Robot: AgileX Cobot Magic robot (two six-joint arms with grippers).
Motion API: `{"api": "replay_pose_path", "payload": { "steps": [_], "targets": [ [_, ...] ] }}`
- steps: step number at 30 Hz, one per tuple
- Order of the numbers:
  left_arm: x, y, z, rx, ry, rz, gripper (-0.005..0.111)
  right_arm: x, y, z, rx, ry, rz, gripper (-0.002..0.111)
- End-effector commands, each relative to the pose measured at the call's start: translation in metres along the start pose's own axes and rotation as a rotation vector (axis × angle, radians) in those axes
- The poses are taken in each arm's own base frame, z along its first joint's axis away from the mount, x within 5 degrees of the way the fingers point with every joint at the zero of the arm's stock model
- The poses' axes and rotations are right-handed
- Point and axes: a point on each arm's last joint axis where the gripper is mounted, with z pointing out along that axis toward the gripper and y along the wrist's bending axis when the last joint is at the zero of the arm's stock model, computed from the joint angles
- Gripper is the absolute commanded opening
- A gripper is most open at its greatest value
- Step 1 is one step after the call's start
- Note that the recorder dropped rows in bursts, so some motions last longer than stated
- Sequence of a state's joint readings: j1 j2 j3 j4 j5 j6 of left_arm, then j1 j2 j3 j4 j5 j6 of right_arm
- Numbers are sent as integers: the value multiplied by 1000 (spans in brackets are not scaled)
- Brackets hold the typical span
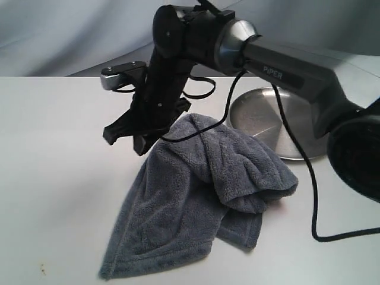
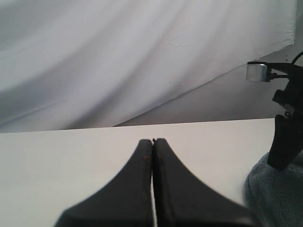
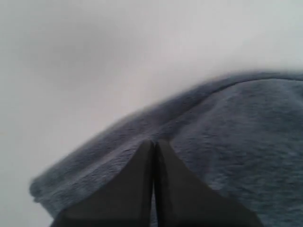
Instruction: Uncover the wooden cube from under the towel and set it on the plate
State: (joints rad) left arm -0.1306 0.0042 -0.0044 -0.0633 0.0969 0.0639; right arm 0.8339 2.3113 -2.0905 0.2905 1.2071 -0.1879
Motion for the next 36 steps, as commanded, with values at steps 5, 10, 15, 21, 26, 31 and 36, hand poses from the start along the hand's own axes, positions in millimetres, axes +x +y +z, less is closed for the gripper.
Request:
{"api": "replay_pose_path", "payload": {
  "steps": [5, 10, 15, 21, 26, 31, 36],
  "targets": [
    [0, 0, 0, -3, -11, -5, 0, 26, 63, -11, -62, 71, -104, 0],
    [0, 0, 0, -3, -11, -5, 0, 72, 66, 2, -19, 231, -115, 0],
    [0, 0, 0, -3, -11, -5, 0, 115, 56, 3, 46, 194, -106, 0],
    [0, 0, 0, -3, -11, -5, 0, 165, 18, -17, 128, 87, 10, 0],
    [0, 0, 0, -3, -11, -5, 0, 195, -43, -39, 193, 0, 250, 0],
    [0, 0, 0, -3, -11, -5, 0, 206, -76, -51, 224, -28, 351, 0],
    [0, 0, 0, -3, -11, -5, 0, 201, -79, -52, 249, -85, 339, 0]
  ]
}}
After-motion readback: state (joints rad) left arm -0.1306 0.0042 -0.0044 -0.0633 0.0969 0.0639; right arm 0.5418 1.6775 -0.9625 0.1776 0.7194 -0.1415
